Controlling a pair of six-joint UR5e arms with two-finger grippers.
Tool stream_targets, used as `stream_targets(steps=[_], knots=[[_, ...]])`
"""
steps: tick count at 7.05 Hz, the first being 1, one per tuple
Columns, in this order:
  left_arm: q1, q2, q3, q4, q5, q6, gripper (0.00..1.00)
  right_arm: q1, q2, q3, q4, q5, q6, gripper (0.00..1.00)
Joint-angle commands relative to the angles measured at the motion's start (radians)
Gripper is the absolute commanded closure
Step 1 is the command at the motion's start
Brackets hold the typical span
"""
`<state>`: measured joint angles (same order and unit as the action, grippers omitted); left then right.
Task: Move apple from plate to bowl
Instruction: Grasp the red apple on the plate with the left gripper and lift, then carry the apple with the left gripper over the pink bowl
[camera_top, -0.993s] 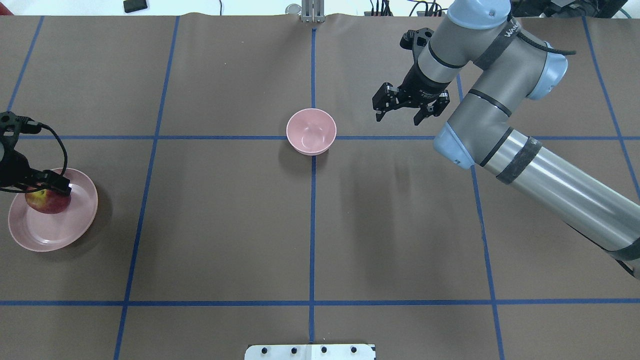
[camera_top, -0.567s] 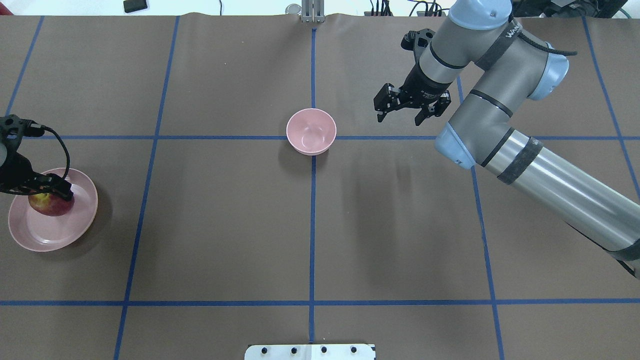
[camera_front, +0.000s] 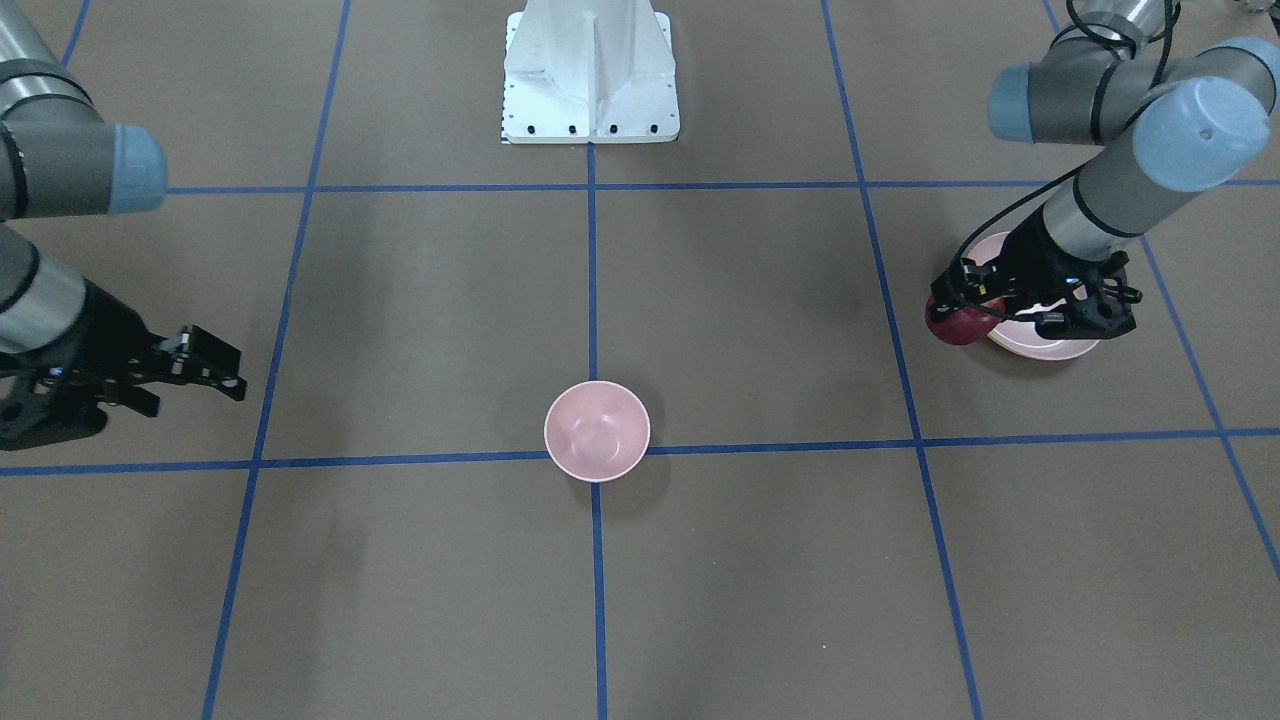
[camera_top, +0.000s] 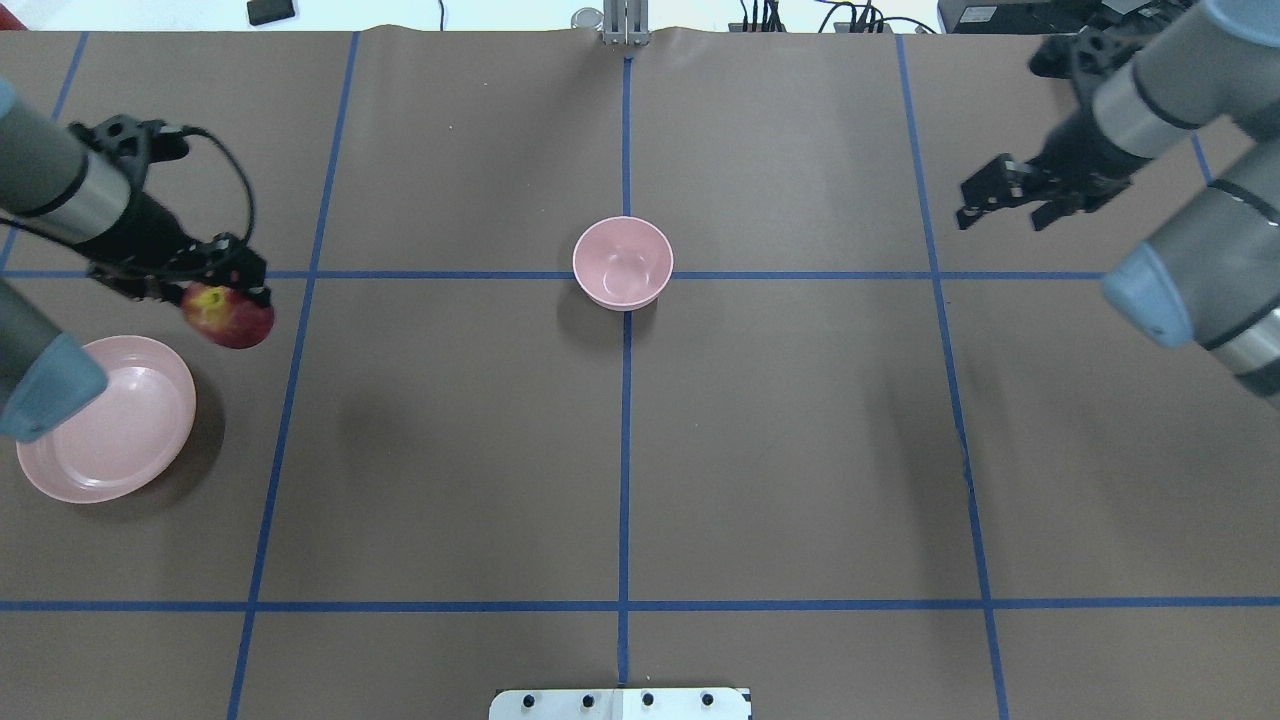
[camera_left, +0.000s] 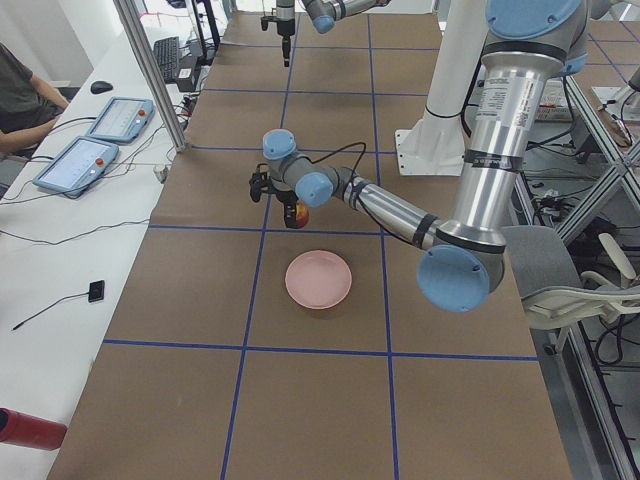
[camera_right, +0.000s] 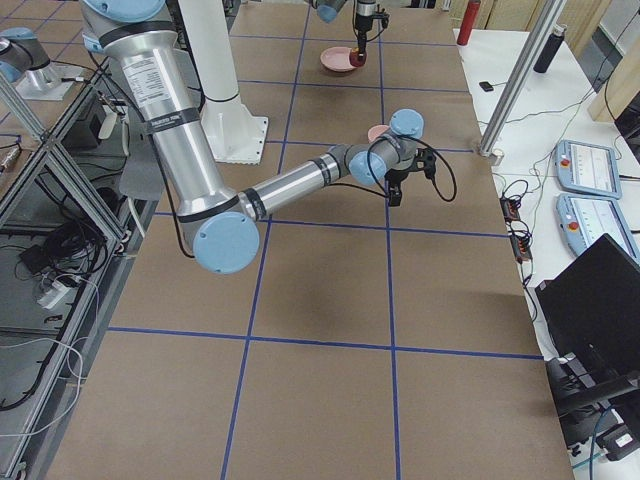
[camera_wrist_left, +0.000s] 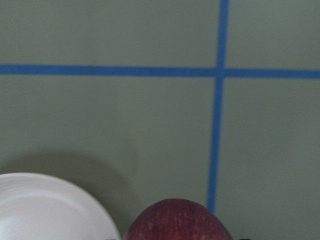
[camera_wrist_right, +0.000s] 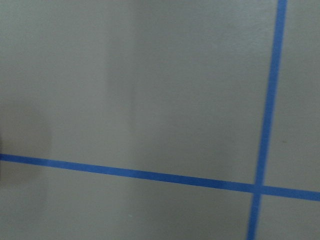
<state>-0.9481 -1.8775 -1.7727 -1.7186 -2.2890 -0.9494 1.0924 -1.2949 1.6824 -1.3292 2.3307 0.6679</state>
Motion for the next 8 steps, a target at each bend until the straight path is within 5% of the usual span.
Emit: stream_targets(steps=[1,5,8], knots=[[0.086,-0.333,0.117,0.183,0.079,-0.190,1.00,0.128,-0.241,0.069,0.001,0.022,-0.316,0.02],[0.212,-0.714,0.523,0.125,0.209,-0.339,1.00,0.188,-0.343,0.076,0.011,0.029,-0.455,0.01],[0.241,-0.738,0.637,-0.021,0.260,-0.365,1.00,0.187,-0.342,0.074,0.011,0.027,-0.450,0.01]])
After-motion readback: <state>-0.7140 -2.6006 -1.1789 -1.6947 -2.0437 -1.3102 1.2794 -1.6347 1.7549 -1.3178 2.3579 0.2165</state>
